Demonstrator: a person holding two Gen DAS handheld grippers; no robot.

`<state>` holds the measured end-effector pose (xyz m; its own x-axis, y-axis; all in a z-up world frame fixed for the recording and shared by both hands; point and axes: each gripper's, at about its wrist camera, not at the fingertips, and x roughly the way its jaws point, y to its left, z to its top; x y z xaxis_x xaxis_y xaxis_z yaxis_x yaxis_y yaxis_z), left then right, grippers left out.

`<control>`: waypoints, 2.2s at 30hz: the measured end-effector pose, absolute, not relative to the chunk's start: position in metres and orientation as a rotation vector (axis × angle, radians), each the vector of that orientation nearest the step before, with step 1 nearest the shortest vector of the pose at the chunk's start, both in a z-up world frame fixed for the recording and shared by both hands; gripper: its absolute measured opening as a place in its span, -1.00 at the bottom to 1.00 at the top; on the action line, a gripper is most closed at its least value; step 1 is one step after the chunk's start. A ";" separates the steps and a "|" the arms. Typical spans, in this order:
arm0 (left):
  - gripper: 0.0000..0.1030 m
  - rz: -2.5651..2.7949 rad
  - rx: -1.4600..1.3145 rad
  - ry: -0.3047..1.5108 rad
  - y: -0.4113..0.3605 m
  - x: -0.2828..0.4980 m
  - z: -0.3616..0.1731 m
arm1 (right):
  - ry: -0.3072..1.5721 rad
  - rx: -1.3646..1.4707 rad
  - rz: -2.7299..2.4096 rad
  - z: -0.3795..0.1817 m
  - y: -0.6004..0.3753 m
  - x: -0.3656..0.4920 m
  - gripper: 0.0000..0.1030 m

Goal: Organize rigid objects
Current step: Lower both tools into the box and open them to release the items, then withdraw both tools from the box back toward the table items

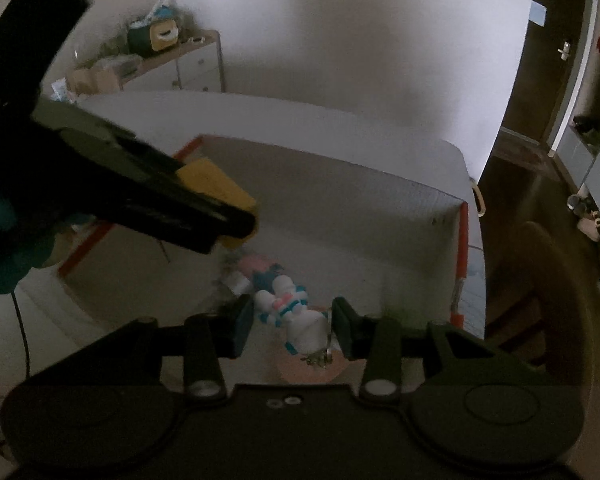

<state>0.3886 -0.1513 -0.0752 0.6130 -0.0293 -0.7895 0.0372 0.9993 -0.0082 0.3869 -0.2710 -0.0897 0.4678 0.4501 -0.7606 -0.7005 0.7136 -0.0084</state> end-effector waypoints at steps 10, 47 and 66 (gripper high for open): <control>0.40 -0.001 0.006 1.016 -0.158 0.439 -0.112 | 0.854 -0.463 0.719 -0.123 -0.255 0.426 -0.19; 0.38 0.017 -0.031 1.088 -0.158 0.453 -0.120 | 0.943 -0.511 0.682 -0.116 -0.241 0.425 0.15; 0.38 -0.003 -0.058 0.961 -0.141 0.390 -0.063 | 0.885 -0.365 0.681 -0.076 -0.260 0.399 0.41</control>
<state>0.3904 -0.1405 -0.0635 0.5729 -0.0285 -0.8191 -0.0231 0.9984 -0.0509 0.3993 -0.2595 -0.0761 0.4449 0.3913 -0.8056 -0.6787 0.7342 -0.0182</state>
